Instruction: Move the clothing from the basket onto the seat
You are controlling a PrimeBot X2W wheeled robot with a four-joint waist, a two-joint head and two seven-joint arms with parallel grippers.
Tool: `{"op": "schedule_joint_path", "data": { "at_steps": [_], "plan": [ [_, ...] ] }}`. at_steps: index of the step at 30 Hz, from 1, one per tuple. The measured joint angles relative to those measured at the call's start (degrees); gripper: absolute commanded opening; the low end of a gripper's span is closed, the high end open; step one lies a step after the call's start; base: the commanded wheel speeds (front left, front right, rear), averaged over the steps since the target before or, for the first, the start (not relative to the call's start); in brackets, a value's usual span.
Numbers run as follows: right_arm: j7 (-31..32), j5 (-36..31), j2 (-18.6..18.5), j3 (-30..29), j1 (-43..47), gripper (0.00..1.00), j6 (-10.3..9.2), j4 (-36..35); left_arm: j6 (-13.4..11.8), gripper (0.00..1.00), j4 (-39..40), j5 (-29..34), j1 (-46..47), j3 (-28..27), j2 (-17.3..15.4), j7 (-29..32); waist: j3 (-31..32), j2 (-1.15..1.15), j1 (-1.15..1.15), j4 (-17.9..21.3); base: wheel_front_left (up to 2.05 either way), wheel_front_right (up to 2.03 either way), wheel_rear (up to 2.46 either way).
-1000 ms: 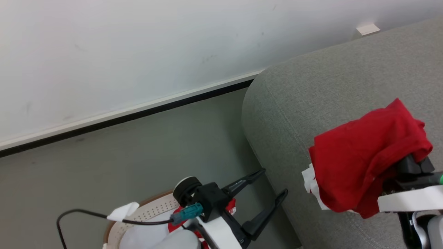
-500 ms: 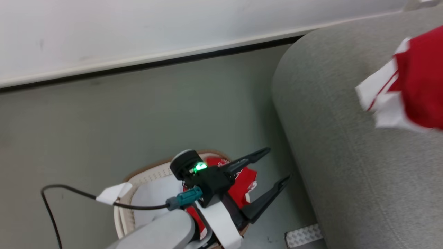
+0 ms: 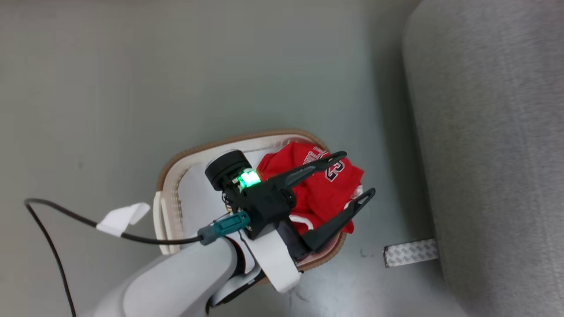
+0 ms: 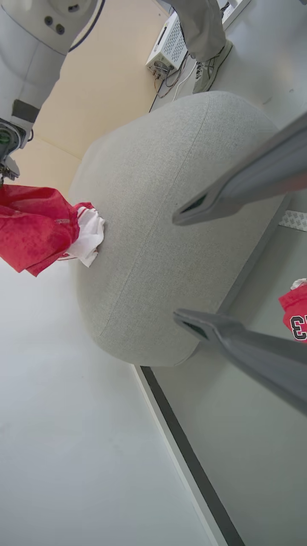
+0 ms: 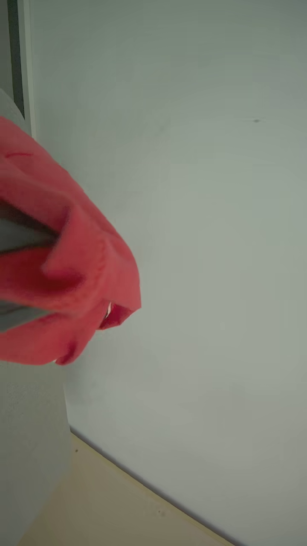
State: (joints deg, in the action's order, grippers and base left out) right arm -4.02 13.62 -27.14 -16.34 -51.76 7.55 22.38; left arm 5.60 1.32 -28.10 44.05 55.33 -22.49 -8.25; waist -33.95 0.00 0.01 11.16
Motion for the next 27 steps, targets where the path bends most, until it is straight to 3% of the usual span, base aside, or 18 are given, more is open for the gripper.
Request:
{"op": "schedule_joint_path", "data": {
  "at_steps": [6,11,15,16,18,19,20,27],
  "plan": [
    [6.0,-6.7,-1.2,2.7,-2.9,0.00,0.01,11.3,0.2,1.00,-0.9,0.2,1.1,-0.2,0.5,-1.2,-4.0,0.00,0.00,-2.8,0.00,0.00,0.00],
    [10.6,-8.5,-3.1,3.4,-3.0,0.05,0.01,18.9,0.0,1.00,-2.4,0.1,1.3,-0.6,0.4,-2.3,-5.6,0.00,0.00,-4.9,0.00,0.00,0.00],
    [12.9,-8.7,-3.4,3.6,-2.8,0.04,0.01,22.4,0.0,1.00,-3.1,0.1,1.3,-0.5,0.3,-2.9,-5.9,0.00,0.00,-5.3,0.00,0.00,0.00],
    [13.0,-8.6,-3.5,3.5,-2.6,0.16,0.01,22.8,0.0,1.00,-3.2,0.1,1.3,-0.5,0.2,-3.0,-5.8,0.00,-0.01,-5.3,0.00,0.00,0.00],
    [12.7,-8.6,-3.6,3.5,-2.2,0.53,0.01,23.1,0.0,1.00,-3.7,0.1,1.3,-0.5,0.3,-3.2,-5.4,-0.01,0.00,-5.3,0.00,0.00,0.00],
    [12.7,-8.6,-3.6,3.7,-2.0,0.90,0.01,23.2,-0.1,1.00,-4.0,0.0,1.2,-0.6,0.3,-3.4,-5.1,0.00,-0.01,-5.3,0.00,0.00,0.00],
    [12.5,-8.6,-3.5,4.0,-2.0,1.00,0.01,23.3,-0.2,1.00,-4.2,-0.2,1.2,-0.7,0.3,-3.5,-4.7,-0.01,0.00,-5.2,0.00,0.00,0.00],
    [15.1,-6.8,-2.6,11.7,0.3,1.00,0.01,23.0,-1.6,1.00,-7.0,-1.2,-0.9,-1.2,1.0,-4.5,0.1,-0.01,-0.01,-4.7,0.00,0.00,0.00]
  ]
}}
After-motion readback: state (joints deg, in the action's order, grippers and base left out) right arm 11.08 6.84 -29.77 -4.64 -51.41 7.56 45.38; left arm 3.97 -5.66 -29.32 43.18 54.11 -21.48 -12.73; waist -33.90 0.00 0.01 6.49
